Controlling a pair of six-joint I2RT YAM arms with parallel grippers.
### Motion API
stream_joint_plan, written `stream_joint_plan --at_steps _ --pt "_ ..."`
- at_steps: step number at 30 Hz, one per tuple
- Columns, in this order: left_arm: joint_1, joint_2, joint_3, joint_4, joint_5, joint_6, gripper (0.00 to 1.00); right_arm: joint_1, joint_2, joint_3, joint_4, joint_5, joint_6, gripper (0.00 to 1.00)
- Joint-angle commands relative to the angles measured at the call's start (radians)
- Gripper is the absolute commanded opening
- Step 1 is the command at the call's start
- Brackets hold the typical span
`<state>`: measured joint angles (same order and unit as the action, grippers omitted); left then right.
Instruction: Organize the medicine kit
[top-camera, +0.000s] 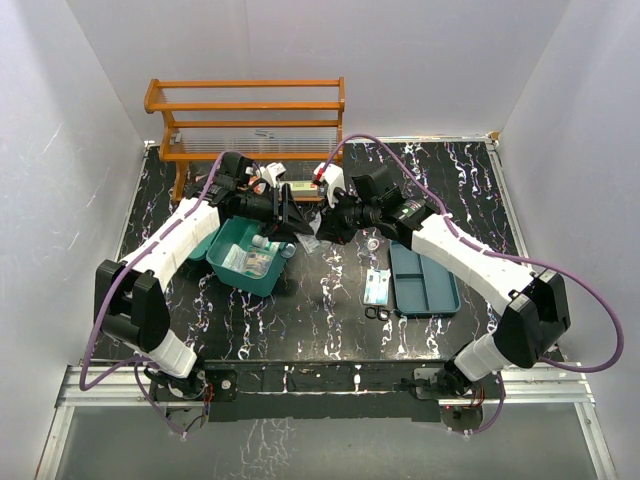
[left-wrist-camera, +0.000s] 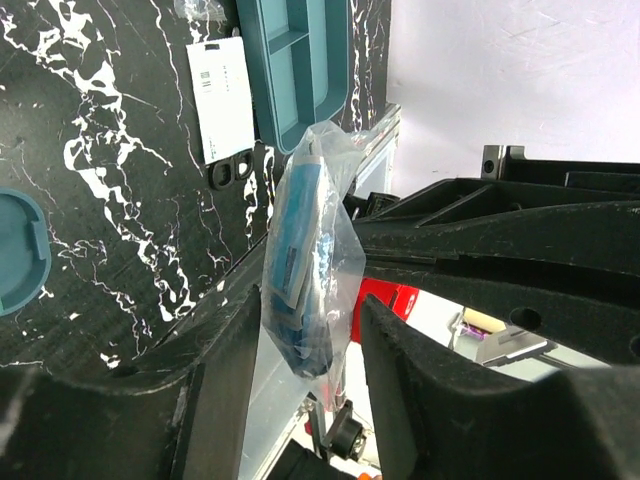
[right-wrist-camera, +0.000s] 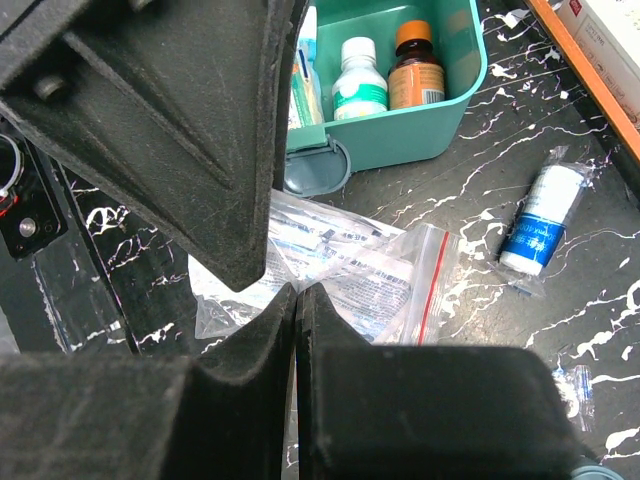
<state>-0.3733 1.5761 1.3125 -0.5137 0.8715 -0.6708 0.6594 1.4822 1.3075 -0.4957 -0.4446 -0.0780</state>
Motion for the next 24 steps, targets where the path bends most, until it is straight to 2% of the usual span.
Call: stream_joint_plan --at_steps 1,6,10,12,15,21,24 --pt "0.003 -0.025 0.016 -0.061 0.034 0.044 0.4 0.004 0.011 0.049 0.048 -0.019 -0.015 0.0" --pt "0.003 -0.028 0.03 -0.087 0.023 0.091 0.28 0.005 0.033 0.069 0.041 -0.01 -0.005 0.0" --pt "0.003 -0.039 0.033 -0.087 0.026 0.137 0.14 0.007 0.042 0.079 0.036 0.005 0.004 0.02" --pt "0.002 -0.052 0.024 -0.075 0.02 0.157 0.08 0.007 0.043 0.081 0.034 0.026 0.02 0.11" --pt "0.002 -0.077 0.013 -0.065 0.003 0.204 0.06 0.006 0.04 0.084 0.02 0.08 0.037 0.3" --pt "0.012 -0.129 0.015 -0.121 -0.088 0.311 0.05 0.006 0.013 0.072 0.012 0.214 0.071 0.42" --pt "0.036 -0.155 0.017 -0.168 -0.165 0.342 0.05 0.005 -0.022 0.076 0.025 0.23 0.104 0.51"
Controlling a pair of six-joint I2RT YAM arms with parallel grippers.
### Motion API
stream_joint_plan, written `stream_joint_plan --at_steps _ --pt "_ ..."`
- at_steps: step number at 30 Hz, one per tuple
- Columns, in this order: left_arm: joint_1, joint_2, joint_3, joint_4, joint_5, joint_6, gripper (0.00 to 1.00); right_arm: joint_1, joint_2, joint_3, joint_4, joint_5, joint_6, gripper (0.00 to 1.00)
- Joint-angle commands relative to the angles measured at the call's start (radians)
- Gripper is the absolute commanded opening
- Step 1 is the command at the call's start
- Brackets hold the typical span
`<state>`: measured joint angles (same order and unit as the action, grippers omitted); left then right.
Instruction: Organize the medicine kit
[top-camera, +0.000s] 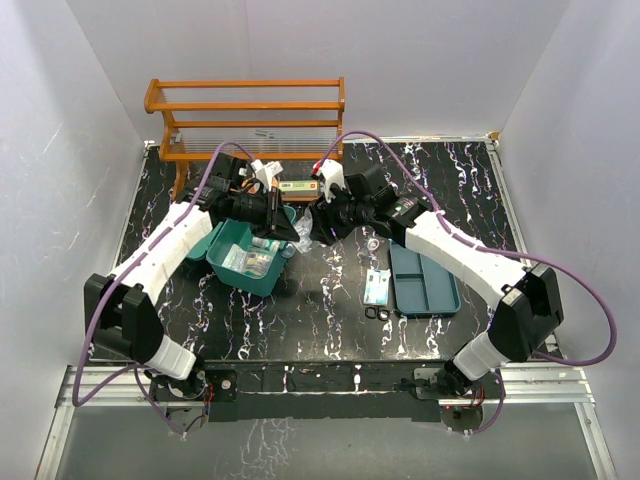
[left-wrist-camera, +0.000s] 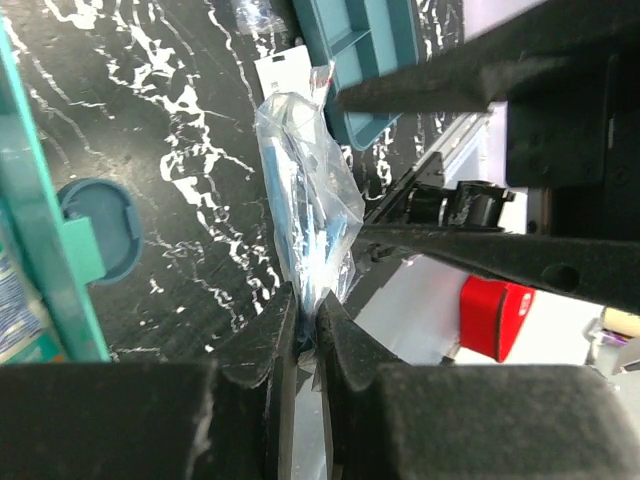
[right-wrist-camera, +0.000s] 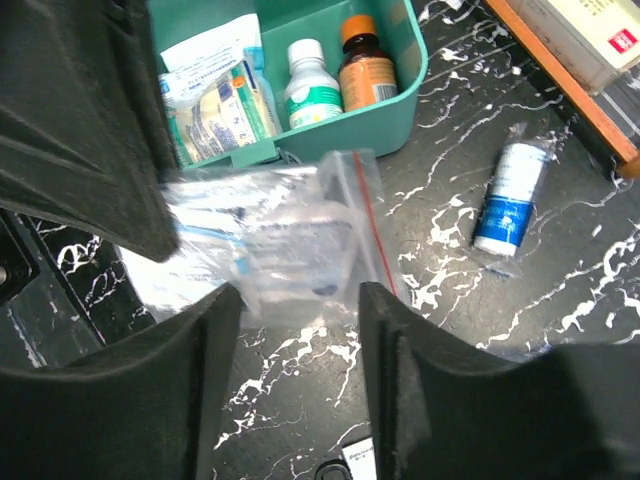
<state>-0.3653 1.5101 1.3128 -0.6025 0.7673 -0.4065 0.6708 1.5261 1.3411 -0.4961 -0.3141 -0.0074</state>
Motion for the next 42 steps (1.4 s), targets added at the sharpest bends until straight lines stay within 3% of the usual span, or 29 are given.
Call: stream_joint_plan --at_steps 1,6,11,16,24,34,42 --pt "0.038 -0.103 0.014 -0.091 -0.093 0.083 0.05 -0.007 -0.08 0.043 0.04 0.106 0.049 0.57" --pt "0.109 -0.201 -0.015 -0.091 -0.181 0.098 0.04 -0.008 -0.13 0.027 0.131 0.144 0.159 0.69" --pt "0.127 -0.281 -0.031 -0.112 -0.32 0.139 0.05 -0.008 -0.147 -0.017 0.189 0.194 0.216 0.71" --pt "0.134 -0.325 0.007 -0.186 -0.447 0.29 0.05 -0.008 -0.134 -0.041 0.202 0.236 0.248 0.72" --pt "0.136 -0.334 -0.144 -0.096 -0.392 0.258 0.05 -0.008 -0.064 -0.037 0.19 0.213 0.27 0.72" --pt "0.151 -0.212 -0.241 -0.023 -0.362 0.255 0.05 -0.008 0.022 -0.01 0.173 0.182 0.272 0.72" --pt "0.157 -0.155 -0.249 -0.099 -0.285 0.252 0.06 -0.009 0.074 0.01 0.175 0.165 0.263 0.72"
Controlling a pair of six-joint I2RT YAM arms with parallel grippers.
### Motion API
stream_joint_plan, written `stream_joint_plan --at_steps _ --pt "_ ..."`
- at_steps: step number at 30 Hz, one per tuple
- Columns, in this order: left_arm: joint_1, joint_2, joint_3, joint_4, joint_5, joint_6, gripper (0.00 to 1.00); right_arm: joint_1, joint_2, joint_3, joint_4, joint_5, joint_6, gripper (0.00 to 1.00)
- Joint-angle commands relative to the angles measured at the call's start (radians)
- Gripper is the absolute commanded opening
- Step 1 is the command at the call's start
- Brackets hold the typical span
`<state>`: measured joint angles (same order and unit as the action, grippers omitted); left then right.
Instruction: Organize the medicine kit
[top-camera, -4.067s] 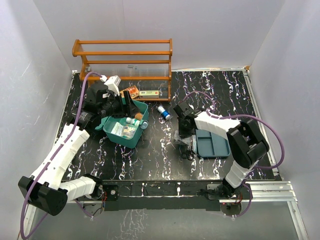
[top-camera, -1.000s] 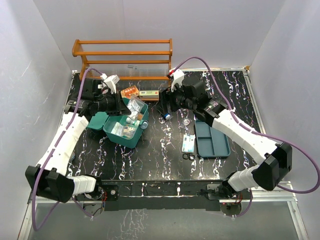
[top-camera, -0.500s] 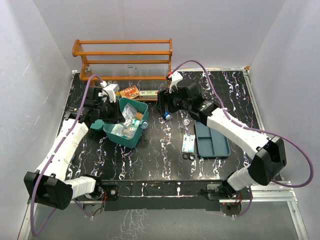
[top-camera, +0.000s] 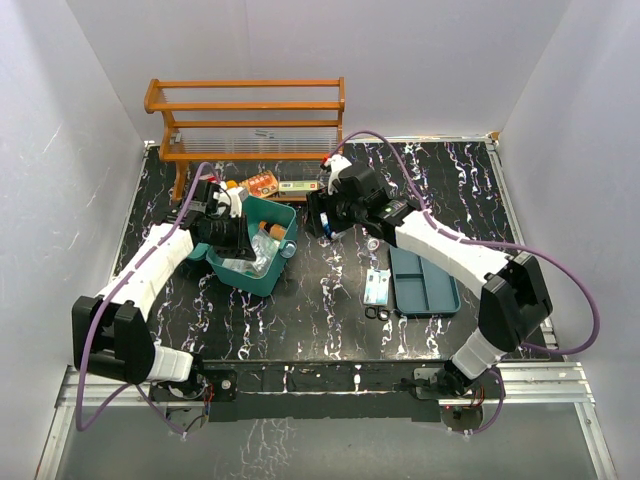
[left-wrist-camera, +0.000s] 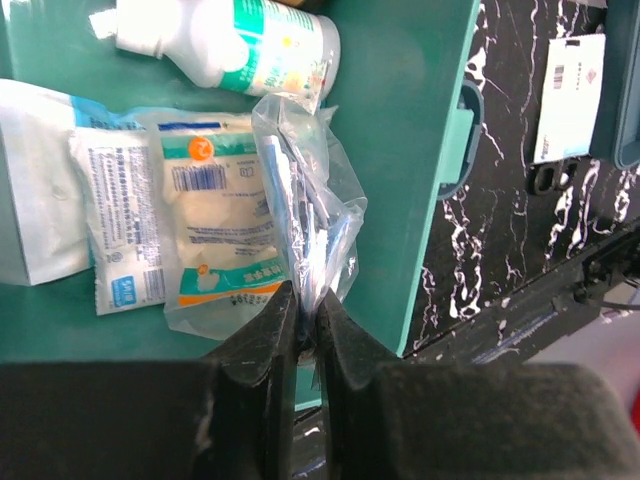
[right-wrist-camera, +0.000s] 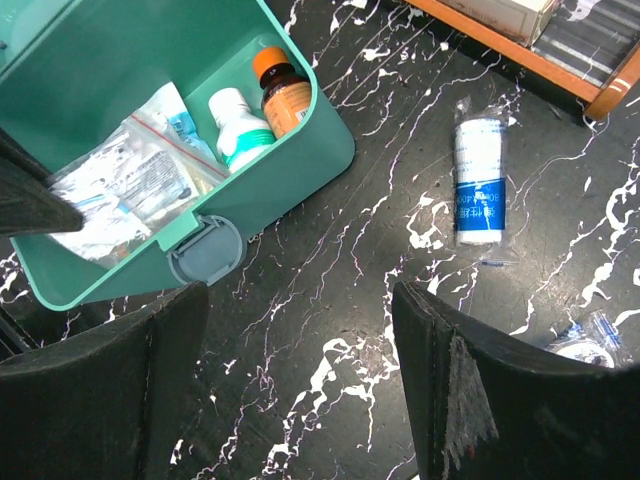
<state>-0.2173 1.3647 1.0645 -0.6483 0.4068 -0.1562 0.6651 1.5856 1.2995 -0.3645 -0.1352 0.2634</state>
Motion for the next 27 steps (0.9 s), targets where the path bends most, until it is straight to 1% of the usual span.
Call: stream_joint_plan --at_steps 1,4,7,10,14,16,19,22,27 --pt "0.009 -0.012 -0.001 -0.065 0.095 -0.003 0.07 -0.003 0.017 0.051 0.044 -0.017 -0.007 0.72" --pt "0.011 -0.008 -0.008 -0.101 0.153 -0.024 0.11 -0.003 0.028 0.052 0.049 -0.029 -0.003 0.72" --pt "0.012 -0.001 -0.02 -0.133 0.152 -0.045 0.18 -0.003 0.041 0.057 0.05 -0.04 0.002 0.72" --pt "0.013 0.044 -0.02 -0.167 0.104 -0.054 0.24 -0.003 0.05 0.062 0.053 -0.052 0.008 0.73" --pt "0.014 0.091 0.032 -0.221 -0.025 -0.061 0.4 -0.003 0.054 0.063 0.054 -0.055 0.011 0.73" --pt "0.014 0.109 0.066 -0.238 -0.068 -0.059 0.45 -0.003 0.052 0.063 0.053 -0.054 0.012 0.73" --pt "0.013 0.119 0.103 -0.235 -0.097 -0.051 0.53 -0.003 0.053 0.064 0.055 -0.05 0.012 0.73" --pt "0.014 0.131 0.123 -0.231 -0.111 -0.045 0.56 -0.003 0.056 0.069 0.055 -0.049 0.012 0.73" --pt "0.014 0.146 0.152 -0.246 -0.154 -0.02 0.58 -0.005 0.061 0.073 0.056 -0.044 0.012 0.73"
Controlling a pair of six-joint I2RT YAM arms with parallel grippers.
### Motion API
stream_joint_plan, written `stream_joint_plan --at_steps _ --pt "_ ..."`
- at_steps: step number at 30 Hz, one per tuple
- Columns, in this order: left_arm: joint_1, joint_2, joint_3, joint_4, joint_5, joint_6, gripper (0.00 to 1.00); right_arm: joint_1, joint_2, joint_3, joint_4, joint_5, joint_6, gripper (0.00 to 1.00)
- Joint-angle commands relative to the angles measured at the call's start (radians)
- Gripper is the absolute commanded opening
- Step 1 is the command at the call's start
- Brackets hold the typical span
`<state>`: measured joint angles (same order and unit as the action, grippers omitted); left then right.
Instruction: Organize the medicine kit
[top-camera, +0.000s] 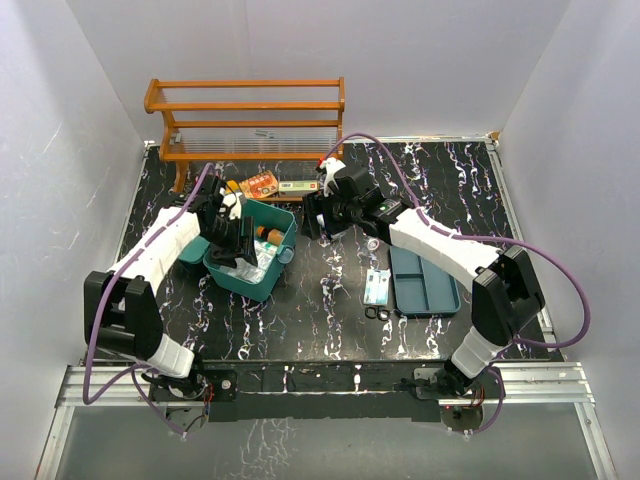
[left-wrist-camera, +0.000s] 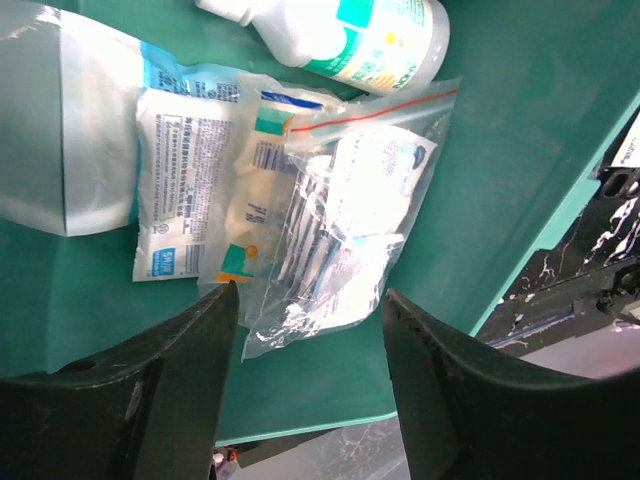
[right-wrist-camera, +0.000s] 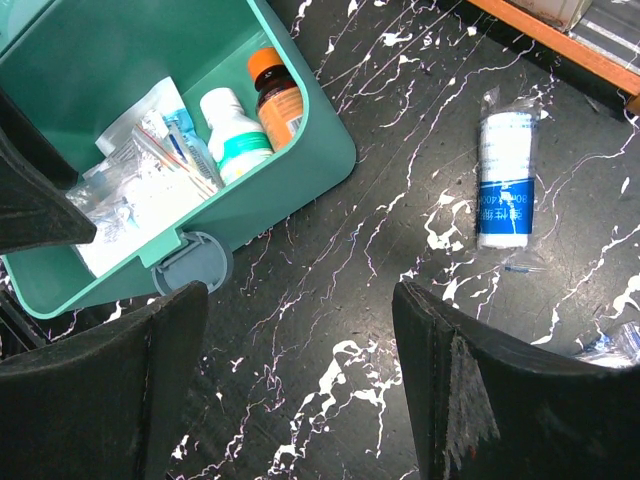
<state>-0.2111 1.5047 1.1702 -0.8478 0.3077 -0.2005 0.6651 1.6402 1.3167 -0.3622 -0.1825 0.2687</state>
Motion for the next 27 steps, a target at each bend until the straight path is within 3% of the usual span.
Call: stream_joint_plan --at_steps 1,4,11,22,27 --pt "0.008 0.005 0.05 -0.044 -0.063 0.027 0.58 -0.004 0.007 0.056 0.053 0.003 0.007 0.73" --pt "0.008 0.001 0.066 -0.033 -0.083 0.032 0.57 -0.004 0.011 0.059 0.053 0.004 0.006 0.73" --pt "0.009 -0.004 0.08 0.0 -0.031 0.028 0.32 -0.005 0.018 0.065 0.05 0.002 0.008 0.73" --pt "-0.017 -0.002 -0.025 0.052 0.066 -0.073 0.31 -0.004 0.027 0.06 0.041 -0.001 0.016 0.73" --pt "-0.045 0.019 -0.066 0.062 0.03 -0.091 0.31 -0.005 0.028 0.053 0.04 -0.008 0.021 0.73"
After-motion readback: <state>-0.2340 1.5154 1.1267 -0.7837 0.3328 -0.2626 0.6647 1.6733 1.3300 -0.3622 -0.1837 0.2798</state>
